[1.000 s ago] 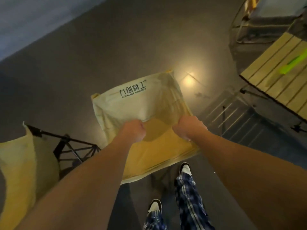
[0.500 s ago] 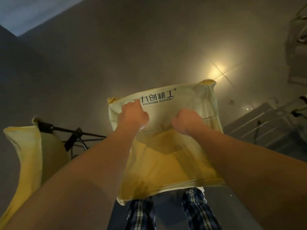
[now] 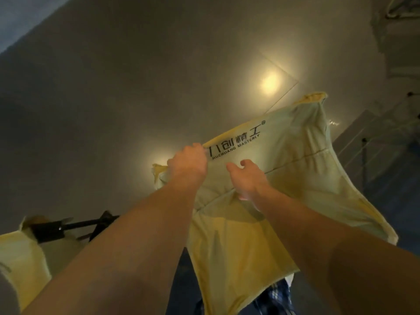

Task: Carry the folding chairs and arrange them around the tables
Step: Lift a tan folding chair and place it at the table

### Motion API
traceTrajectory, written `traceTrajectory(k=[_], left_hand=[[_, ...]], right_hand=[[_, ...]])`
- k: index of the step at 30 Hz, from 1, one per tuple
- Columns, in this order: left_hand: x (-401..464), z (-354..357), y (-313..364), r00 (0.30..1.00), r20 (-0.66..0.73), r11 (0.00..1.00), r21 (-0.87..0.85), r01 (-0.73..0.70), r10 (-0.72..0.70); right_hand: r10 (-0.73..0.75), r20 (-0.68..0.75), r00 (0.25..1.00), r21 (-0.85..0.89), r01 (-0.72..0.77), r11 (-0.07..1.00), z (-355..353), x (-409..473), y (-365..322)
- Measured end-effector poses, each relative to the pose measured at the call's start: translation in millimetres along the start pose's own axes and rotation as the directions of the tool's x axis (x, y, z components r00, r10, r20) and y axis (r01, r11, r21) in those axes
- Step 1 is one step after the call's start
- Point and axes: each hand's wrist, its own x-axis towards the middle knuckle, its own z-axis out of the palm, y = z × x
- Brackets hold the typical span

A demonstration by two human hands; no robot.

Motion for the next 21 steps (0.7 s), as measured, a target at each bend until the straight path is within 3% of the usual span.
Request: traceTrajectory(k=[4,9,12,14,16,17,18,19,21], left_hand=[[-15.0,15.2,-14.4,0.989,0.048,0.967,-0.208,0.145,-0.138],[-64.9,32.6,22.3,0.935,0.219,0.821,-0.451,0.35,-0.279],[-95.0,42.3,84.4,0.888,0.419,0.701,-0.576,0.421,-0.189],[-117.5,47.1,125.9,0.8,0.6,0.678,-0.595,0.432,0.018],[-149.8,44.7,163.1,0.585,0.783,0.776,-0.499,0.386,0.212],[-164.9,43.1,177.7,0.478,0.846,0.845,-0.422,0.328,0.237],[-173.6,43.7,188.9,0.424,0.877,0.895,-0.359,0.265,0.226],[-180.5,43.7,200.8,0.425,0.881,0.92,-0.322,0.222,0.205],[-179.1,47.0,218.9,0.551,0.814,0.879,-0.387,0.277,0.185]], right_hand=[[0.016,-0.064,0.998,0.006,-0.016,1.0,-8.1,-2.9,12.5],[0.034,-0.102,0.994,-0.051,-0.04,0.998,-26.9,-24.0,37.4],[0.033,-0.17,0.985,-0.111,-0.052,0.993,-51.4,-33.1,55.2],[0.061,-0.235,0.97,-0.146,-0.097,0.985,-74.0,-35.5,70.7],[0.153,-0.293,0.944,-0.129,-0.198,0.972,-103.0,-41.2,98.6],[0.216,-0.318,0.923,-0.107,-0.262,0.959,-119.0,-45.1,115.8],[0.28,-0.338,0.898,-0.099,-0.33,0.939,-132.7,-50.2,133.1],[0.345,-0.354,0.869,-0.099,-0.401,0.911,-146.4,-56.5,152.9],[0.434,-0.369,0.822,-0.139,-0.511,0.848,-170.9,-68.7,189.6]])
